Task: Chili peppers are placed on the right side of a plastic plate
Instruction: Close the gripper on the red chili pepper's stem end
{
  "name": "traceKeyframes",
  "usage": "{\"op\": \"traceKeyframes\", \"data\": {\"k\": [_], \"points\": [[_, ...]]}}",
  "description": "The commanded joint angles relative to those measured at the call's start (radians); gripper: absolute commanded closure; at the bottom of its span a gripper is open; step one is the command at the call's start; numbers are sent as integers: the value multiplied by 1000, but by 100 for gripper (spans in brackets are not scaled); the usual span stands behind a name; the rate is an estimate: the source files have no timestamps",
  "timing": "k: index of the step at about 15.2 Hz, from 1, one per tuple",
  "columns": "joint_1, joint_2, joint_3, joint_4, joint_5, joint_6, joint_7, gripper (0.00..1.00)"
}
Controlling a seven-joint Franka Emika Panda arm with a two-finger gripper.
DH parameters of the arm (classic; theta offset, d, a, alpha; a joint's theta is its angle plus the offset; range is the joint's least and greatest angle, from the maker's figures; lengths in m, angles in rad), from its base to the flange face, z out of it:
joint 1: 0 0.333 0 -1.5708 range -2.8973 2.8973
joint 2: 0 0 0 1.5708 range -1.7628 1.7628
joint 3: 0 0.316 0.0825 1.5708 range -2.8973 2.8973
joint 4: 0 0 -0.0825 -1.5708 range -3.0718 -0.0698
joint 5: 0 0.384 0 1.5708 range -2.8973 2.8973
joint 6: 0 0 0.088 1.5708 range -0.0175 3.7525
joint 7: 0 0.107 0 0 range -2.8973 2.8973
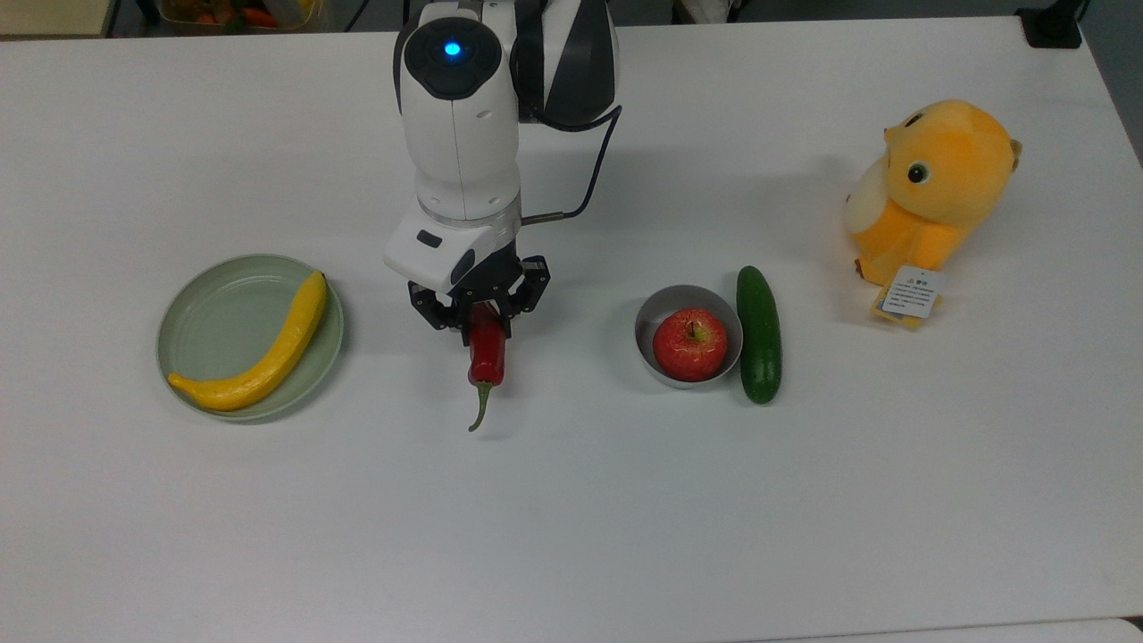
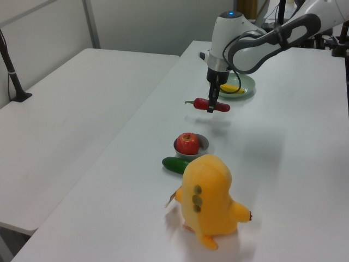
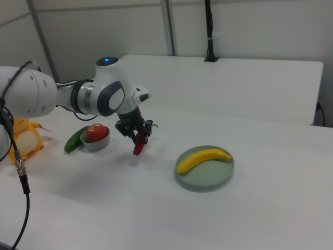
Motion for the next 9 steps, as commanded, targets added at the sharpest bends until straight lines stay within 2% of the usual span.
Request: {"op": "traceKeyframes", "data": {"k": [1, 9], "points": [[6, -26, -2, -17, 0, -27, 8, 100], [0, -47, -2, -14, 3, -42, 5, 100]]}}
